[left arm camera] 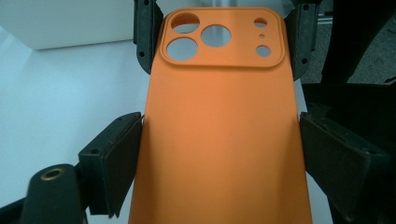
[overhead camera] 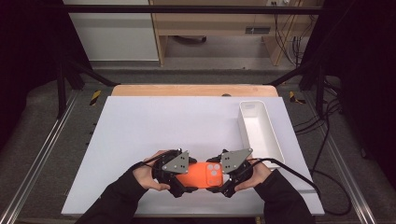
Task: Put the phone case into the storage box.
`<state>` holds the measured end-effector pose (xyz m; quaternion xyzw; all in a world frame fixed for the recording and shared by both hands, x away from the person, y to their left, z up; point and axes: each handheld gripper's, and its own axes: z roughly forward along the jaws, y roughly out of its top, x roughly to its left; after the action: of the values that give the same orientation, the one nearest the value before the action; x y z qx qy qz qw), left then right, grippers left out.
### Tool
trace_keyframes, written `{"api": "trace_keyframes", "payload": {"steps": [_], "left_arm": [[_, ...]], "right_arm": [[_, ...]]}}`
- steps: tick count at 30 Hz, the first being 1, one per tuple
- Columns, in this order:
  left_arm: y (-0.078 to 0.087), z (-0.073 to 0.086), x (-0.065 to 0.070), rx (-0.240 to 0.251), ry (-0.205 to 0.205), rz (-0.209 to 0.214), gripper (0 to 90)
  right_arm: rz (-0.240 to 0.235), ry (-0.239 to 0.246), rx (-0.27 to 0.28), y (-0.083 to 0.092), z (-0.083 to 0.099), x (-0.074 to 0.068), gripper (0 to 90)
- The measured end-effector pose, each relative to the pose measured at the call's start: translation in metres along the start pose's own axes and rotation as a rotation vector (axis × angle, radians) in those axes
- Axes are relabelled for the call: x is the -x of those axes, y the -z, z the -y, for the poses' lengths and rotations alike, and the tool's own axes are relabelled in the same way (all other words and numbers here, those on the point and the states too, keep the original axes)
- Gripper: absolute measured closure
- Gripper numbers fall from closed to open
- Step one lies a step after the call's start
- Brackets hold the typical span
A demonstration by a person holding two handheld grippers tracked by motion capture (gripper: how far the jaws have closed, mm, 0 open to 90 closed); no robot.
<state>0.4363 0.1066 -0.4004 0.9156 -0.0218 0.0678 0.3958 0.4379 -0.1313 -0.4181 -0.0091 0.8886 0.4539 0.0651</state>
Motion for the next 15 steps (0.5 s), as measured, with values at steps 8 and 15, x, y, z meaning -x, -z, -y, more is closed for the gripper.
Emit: {"api": "trace_keyframes", "payload": {"steps": [8, 15], "left_arm": [[-0.001, -0.0009, -0.001, -0.01, 0.003, 0.009, 15.3], [0.0019, -0.0036, -0.0021, -0.01, 0.017, 0.002, 8.4]], "right_arm": [[-0.004, -0.008, -0.009, 0.0002, -0.0004, 0.0, 16.3], [-0.005, -0.021, -0.017, 0.0023, -0.0015, 0.0007, 16.3]]}}
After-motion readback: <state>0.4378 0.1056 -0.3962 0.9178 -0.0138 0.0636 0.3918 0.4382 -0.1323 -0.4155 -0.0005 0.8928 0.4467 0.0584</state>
